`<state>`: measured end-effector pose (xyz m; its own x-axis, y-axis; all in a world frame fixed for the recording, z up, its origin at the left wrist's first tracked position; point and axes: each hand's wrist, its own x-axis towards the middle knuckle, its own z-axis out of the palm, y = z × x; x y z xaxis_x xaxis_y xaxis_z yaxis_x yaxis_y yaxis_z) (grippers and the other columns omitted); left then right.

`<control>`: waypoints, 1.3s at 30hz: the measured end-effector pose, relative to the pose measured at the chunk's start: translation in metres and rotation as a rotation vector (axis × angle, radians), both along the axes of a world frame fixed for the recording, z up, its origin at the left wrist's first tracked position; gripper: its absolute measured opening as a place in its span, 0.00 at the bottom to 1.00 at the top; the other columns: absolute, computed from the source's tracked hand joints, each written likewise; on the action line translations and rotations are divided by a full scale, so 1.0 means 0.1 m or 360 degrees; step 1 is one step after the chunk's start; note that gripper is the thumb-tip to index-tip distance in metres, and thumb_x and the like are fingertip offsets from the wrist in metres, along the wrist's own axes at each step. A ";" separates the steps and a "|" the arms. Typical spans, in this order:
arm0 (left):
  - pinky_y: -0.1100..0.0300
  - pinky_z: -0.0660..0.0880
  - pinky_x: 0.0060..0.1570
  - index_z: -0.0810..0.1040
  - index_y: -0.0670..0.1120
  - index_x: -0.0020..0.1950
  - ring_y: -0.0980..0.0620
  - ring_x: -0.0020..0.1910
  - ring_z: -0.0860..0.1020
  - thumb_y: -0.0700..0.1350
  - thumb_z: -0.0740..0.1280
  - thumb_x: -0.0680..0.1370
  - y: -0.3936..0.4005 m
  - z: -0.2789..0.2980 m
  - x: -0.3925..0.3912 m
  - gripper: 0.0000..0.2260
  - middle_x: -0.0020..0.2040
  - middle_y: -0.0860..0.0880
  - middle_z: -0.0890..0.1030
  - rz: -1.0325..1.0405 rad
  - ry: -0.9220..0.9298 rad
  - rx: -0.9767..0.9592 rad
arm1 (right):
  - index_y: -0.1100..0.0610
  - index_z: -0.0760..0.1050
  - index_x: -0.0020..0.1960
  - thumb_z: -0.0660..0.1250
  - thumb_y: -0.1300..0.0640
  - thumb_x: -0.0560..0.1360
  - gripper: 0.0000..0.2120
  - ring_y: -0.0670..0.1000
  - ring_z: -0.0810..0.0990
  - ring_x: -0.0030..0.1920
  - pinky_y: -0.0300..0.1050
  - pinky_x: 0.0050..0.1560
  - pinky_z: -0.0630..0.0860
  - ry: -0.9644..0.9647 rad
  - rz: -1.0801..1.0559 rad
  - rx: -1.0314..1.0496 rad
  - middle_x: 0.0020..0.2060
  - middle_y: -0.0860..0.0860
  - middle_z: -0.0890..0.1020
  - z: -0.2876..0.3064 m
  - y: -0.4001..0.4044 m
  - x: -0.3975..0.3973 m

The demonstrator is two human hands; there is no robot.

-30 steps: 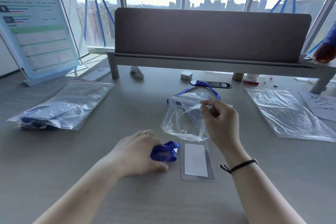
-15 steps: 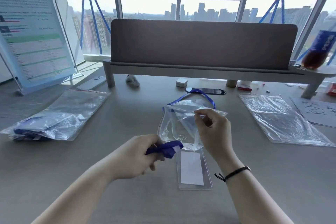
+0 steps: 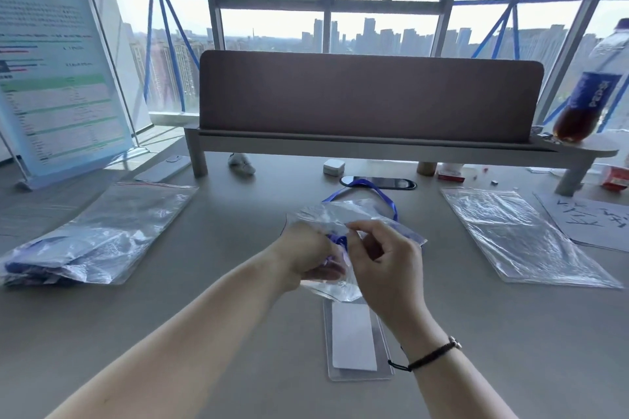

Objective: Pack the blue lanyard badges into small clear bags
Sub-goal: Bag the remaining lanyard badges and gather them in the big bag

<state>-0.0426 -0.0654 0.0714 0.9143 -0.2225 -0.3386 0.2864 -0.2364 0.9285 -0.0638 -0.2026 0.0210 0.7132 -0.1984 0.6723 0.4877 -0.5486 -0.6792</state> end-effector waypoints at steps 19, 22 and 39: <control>0.53 0.80 0.57 0.85 0.50 0.53 0.53 0.47 0.84 0.46 0.73 0.77 0.29 -0.39 -0.22 0.06 0.47 0.47 0.86 -0.0471 -0.0443 0.0351 | 0.52 0.83 0.48 0.67 0.54 0.77 0.06 0.52 0.75 0.33 0.43 0.38 0.68 0.0205 -0.0579 0.0163 0.27 0.44 0.76 -0.01 -0.44 0.21; 0.55 0.77 0.59 0.82 0.59 0.59 0.61 0.48 0.79 0.59 0.71 0.75 0.20 -0.58 -0.32 0.14 0.52 0.58 0.81 -0.0541 -0.0742 0.0824 | 0.51 0.83 0.48 0.67 0.54 0.77 0.06 0.52 0.75 0.33 0.43 0.37 0.66 0.0220 -0.0551 0.0165 0.27 0.44 0.76 -0.02 -0.43 0.20; 0.59 0.71 0.60 0.74 0.60 0.56 0.55 0.62 0.72 0.64 0.76 0.64 0.84 -0.48 -0.24 0.25 0.58 0.58 0.74 -0.0287 -0.0555 0.1466 | 0.48 0.83 0.45 0.70 0.55 0.76 0.03 0.48 0.76 0.32 0.41 0.34 0.71 0.0293 -0.0269 0.0030 0.26 0.43 0.77 -0.10 -0.18 0.13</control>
<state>-0.0670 0.0185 0.0231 0.9738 -0.1537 -0.1679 -0.0784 -0.9189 0.3866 -0.0511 -0.2209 0.0110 0.7788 -0.3365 0.5294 0.2572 -0.5984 -0.7588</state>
